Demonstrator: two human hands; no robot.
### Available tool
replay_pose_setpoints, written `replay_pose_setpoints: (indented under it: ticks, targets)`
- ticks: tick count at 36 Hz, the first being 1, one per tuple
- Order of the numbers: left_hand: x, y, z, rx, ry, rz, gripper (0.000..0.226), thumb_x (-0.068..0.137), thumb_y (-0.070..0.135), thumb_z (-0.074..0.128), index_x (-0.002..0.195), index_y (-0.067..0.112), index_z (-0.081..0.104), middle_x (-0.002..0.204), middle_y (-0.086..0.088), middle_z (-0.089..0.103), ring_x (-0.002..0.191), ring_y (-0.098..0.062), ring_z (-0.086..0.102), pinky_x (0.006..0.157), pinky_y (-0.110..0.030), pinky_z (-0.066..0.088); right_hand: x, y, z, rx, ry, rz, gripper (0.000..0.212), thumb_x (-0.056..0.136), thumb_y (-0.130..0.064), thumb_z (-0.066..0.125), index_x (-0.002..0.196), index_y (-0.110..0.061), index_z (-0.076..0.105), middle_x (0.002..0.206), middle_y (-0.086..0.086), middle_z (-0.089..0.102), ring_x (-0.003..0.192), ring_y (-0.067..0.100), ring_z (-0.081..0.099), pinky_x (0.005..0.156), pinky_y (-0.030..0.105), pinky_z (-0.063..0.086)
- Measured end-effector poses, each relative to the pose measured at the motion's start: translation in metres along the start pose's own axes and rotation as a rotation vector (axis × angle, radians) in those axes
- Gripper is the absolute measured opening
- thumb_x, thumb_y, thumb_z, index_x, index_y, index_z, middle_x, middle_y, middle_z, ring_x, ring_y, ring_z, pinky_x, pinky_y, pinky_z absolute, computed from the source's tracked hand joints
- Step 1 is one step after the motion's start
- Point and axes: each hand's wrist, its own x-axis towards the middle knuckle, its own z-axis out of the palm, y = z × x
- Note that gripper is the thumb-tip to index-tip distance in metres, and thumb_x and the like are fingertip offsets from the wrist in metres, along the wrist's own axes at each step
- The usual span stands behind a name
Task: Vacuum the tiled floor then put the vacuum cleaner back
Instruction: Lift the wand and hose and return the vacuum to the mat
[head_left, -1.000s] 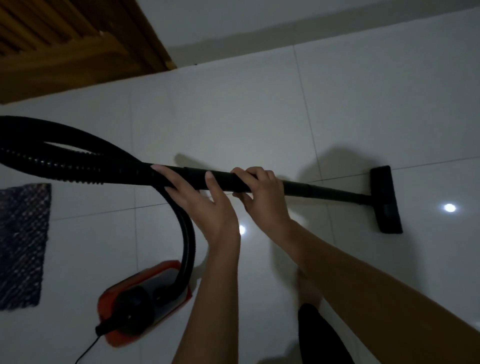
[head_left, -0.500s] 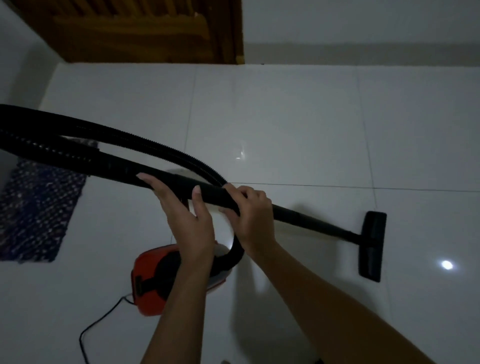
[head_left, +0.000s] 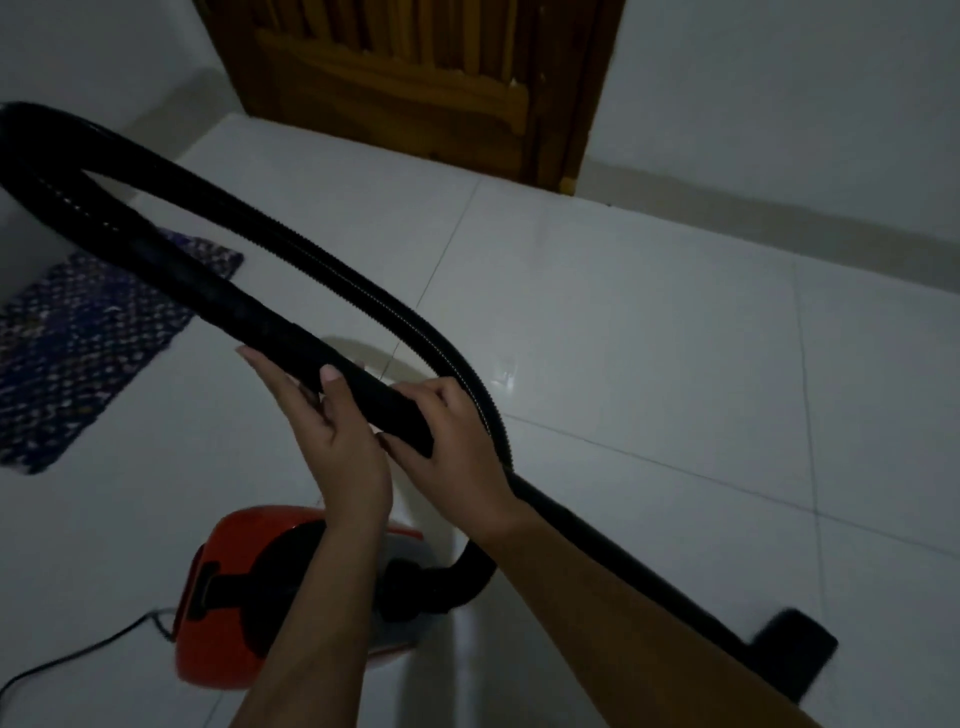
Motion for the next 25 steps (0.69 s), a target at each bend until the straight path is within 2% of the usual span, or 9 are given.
replay_pose_setpoints:
  ticks: [3,5,10,12,14,17,20,23,25]
  targets:
    - [0.014,-0.016,0.004,-0.044,-0.048,0.074,0.067,0.097,0.04,0.043,0.149,0.04,0.002,0.158,-0.005,0.023,0.142,-0.018,0.031,0.116,-0.048,0.029,0.009,0.022,0.0,-0.028,-0.046,-0.088,0.051,0.091,-0.029,0.061,0.137,-0.01,0.049,0.121,0.01,0.053,0.113,0.023,0.051,0.097,0.036,0.045]
    - [0.021,-0.024,0.007,-0.055,-0.063,0.115,0.067,0.096,0.039,0.044,0.149,0.041,0.003,0.159,-0.005,0.021,0.143,-0.021,0.029,0.117,-0.048,0.028,0.013,0.034,-0.003,-0.026,-0.098,-0.155,0.054,0.093,-0.026,0.058,0.142,-0.01,0.043,0.127,0.01,0.05,0.117,0.022,0.047,0.102,0.032,0.04]
    - [0.035,-0.041,0.008,-0.051,-0.064,0.188,0.061,0.086,0.058,0.048,0.131,0.072,0.01,0.157,-0.016,0.022,0.144,-0.032,0.023,0.116,-0.053,0.025,0.019,0.057,-0.005,0.007,-0.166,-0.294,0.056,0.096,-0.023,0.054,0.148,-0.012,0.033,0.133,0.007,0.045,0.121,0.016,0.044,0.101,0.019,0.032]
    - [0.035,-0.044,0.009,-0.069,-0.083,0.173,0.063,0.085,0.059,0.049,0.132,0.069,0.01,0.157,-0.014,0.022,0.144,-0.029,0.025,0.116,-0.052,0.026,0.023,0.064,-0.003,0.026,-0.186,-0.321,0.057,0.097,-0.023,0.053,0.148,-0.01,0.032,0.135,0.008,0.044,0.121,0.015,0.045,0.1,0.017,0.032]
    - [0.034,-0.045,0.01,-0.09,-0.127,0.152,0.067,0.091,0.047,0.05,0.141,0.058,0.005,0.157,-0.009,0.025,0.141,-0.024,0.032,0.115,-0.049,0.029,0.026,0.068,-0.002,0.048,-0.214,-0.324,0.056,0.097,-0.022,0.053,0.148,-0.009,0.032,0.135,0.007,0.044,0.12,0.013,0.045,0.099,0.013,0.032]
    - [0.029,-0.046,0.01,-0.07,-0.184,0.125,0.075,0.098,0.022,0.05,0.149,0.041,-0.003,0.152,-0.008,0.033,0.13,-0.019,0.045,0.112,-0.045,0.037,0.028,0.073,-0.005,0.154,-0.262,-0.266,0.05,0.098,-0.02,0.053,0.145,-0.011,0.038,0.132,0.0,0.048,0.119,0.005,0.046,0.098,0.006,0.033]
    - [0.023,-0.041,0.008,-0.053,-0.185,0.088,0.078,0.097,0.015,0.051,0.15,0.037,-0.002,0.145,-0.013,0.042,0.116,-0.017,0.055,0.108,-0.043,0.042,0.026,0.081,-0.014,0.393,-0.234,-0.119,0.033,0.099,-0.021,0.048,0.132,-0.02,0.056,0.123,-0.006,0.06,0.115,0.003,0.054,0.098,0.008,0.038]
    - [0.018,-0.037,0.004,-0.047,-0.183,0.073,0.079,0.096,0.013,0.052,0.15,0.039,-0.001,0.15,-0.014,0.036,0.124,-0.02,0.052,0.11,-0.047,0.039,0.027,0.096,-0.018,0.543,-0.168,0.044,0.024,0.1,-0.024,0.045,0.119,-0.032,0.058,0.117,-0.005,0.065,0.115,0.009,0.059,0.1,0.021,0.044]
    - [0.016,-0.037,0.0,-0.045,-0.195,0.079,0.079,0.096,0.013,0.052,0.15,0.04,0.0,0.153,-0.014,0.031,0.129,-0.022,0.049,0.11,-0.048,0.038,0.029,0.105,-0.017,0.475,-0.145,0.129,0.025,0.099,-0.023,0.049,0.122,-0.032,0.056,0.124,-0.001,0.061,0.121,0.013,0.055,0.098,0.017,0.043]
